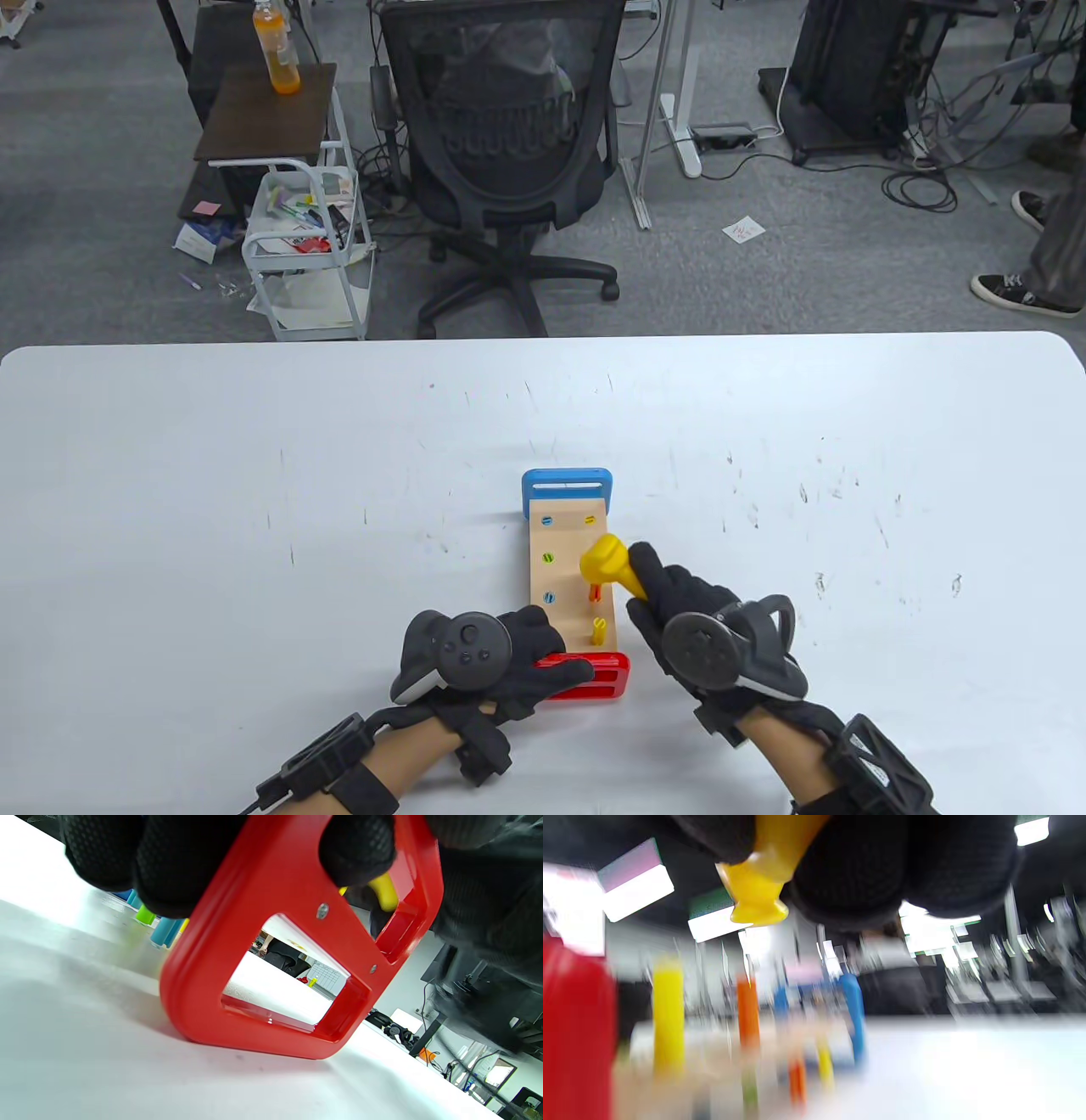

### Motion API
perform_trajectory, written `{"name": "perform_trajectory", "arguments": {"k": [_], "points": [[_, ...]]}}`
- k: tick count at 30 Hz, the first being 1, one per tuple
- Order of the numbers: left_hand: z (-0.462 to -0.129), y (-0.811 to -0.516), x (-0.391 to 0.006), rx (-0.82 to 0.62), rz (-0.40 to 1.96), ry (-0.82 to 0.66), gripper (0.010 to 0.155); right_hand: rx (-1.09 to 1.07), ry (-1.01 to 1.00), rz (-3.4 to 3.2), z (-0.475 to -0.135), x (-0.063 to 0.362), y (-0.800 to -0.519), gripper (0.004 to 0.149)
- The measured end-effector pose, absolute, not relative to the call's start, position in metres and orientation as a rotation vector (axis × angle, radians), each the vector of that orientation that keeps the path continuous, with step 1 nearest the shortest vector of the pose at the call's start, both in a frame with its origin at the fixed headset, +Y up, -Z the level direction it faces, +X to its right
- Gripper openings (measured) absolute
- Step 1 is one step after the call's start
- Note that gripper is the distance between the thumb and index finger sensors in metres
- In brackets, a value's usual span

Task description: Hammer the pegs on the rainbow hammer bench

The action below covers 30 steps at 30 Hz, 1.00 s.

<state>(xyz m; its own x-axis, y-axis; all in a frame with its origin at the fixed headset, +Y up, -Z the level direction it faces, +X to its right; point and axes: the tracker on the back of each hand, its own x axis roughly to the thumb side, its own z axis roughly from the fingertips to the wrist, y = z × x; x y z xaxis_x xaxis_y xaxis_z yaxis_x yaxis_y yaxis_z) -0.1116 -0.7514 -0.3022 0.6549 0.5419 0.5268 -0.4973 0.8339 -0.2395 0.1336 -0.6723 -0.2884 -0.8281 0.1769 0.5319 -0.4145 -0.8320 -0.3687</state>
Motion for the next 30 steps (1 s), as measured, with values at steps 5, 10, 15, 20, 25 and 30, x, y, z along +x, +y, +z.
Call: {"name": "perform_trajectory", "arguments": {"k": [5, 10, 15, 20, 25, 30], "points": [[-0.302, -0.751, -0.112, -0.076, 0.590, -0.622, 0.060, 0.686, -0.968, 2.397, -0.273, 0.146, -0.632, 0.068], [-0.302, -0.752, -0.111, -0.077, 0.593, -0.622, 0.060, 0.803, -1.043, 2.422, -0.269, 0.140, -0.649, 0.075], [-0.302, -0.752, -0.111, -0.074, 0.598, -0.618, 0.060, 0.686, 0.155, 2.993, -0.282, 0.119, -0.684, 0.071], [-0.302, -0.752, -0.111, -0.073, 0.598, -0.617, 0.060, 0.694, -0.820, 2.569, -0.276, 0.137, -0.643, 0.068], [-0.302, -0.752, -0.111, -0.074, 0.598, -0.618, 0.060, 0.677, -0.981, 2.394, -0.270, 0.148, -0.624, 0.069], [-0.302, -0.752, -0.112, -0.076, 0.598, -0.620, 0.060, 0.738, -0.803, 2.562, -0.280, 0.132, -0.665, 0.068]]}}
